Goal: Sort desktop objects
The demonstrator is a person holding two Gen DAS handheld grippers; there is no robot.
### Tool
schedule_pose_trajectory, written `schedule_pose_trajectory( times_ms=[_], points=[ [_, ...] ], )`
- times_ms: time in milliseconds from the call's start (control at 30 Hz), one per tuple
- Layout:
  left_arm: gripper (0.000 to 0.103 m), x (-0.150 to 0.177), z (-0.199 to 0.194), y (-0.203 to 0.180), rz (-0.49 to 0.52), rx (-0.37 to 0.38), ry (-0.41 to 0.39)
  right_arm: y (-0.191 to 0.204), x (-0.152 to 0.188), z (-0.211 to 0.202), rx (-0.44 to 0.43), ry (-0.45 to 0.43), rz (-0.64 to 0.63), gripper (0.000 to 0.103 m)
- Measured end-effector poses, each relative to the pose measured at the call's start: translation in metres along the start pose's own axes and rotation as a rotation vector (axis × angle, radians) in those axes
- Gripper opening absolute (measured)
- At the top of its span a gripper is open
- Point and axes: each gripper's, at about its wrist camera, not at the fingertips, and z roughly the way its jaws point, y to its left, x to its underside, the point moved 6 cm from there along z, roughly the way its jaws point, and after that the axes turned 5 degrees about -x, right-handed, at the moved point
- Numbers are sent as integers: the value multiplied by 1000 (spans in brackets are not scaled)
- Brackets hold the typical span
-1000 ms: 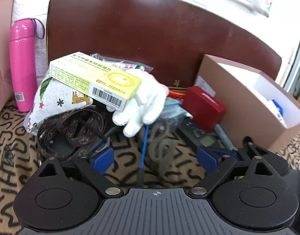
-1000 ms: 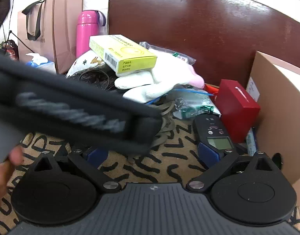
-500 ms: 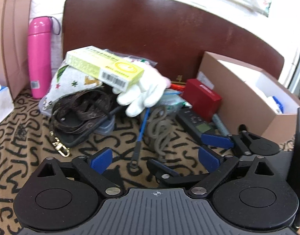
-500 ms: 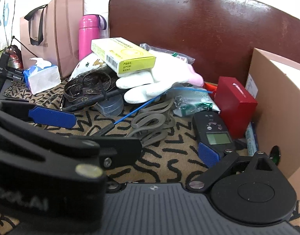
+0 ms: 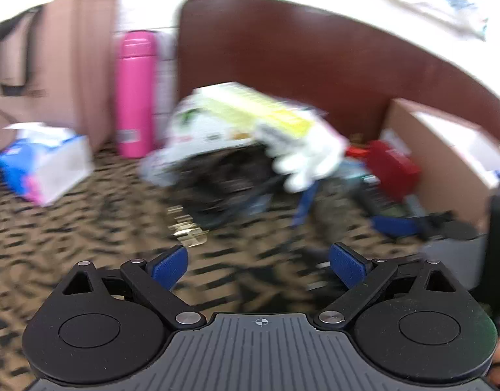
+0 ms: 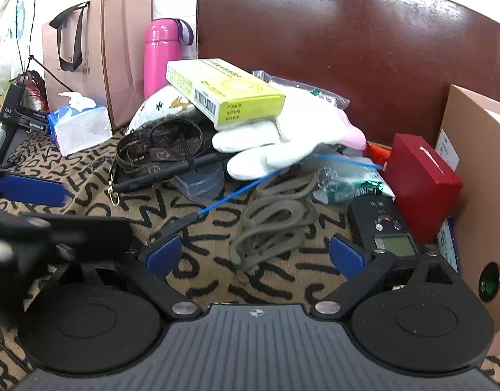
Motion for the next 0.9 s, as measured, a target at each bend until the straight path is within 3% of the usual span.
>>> schedule_pose_trajectory(
  times_ms=[233,333,467,533,700,800,900],
  points=[
    [100,10,-12,68,-153,-186,-13,0,2,-2,0,11,15,98],
    [100,20,-3,91,-183,-226,29,4,2,-4,-7,9,9,98],
    [97,31,5,105,-267,-195,87,7,2,-5,-7,14,8,98],
    [98,24,-6,103,-303,-155,29,7,1,-5,-5,14,7,98],
    [99,1,-11,74,-219,-115,-52,5,-4,-3,16,8,7,98],
    [99,-9,-5,53,-175,-83,-64,5,-8,2,34,5,-1,98],
    [99,-14,6,35,-112,-103,-68,2,-14,9,47,-4,-5,98]
  ],
)
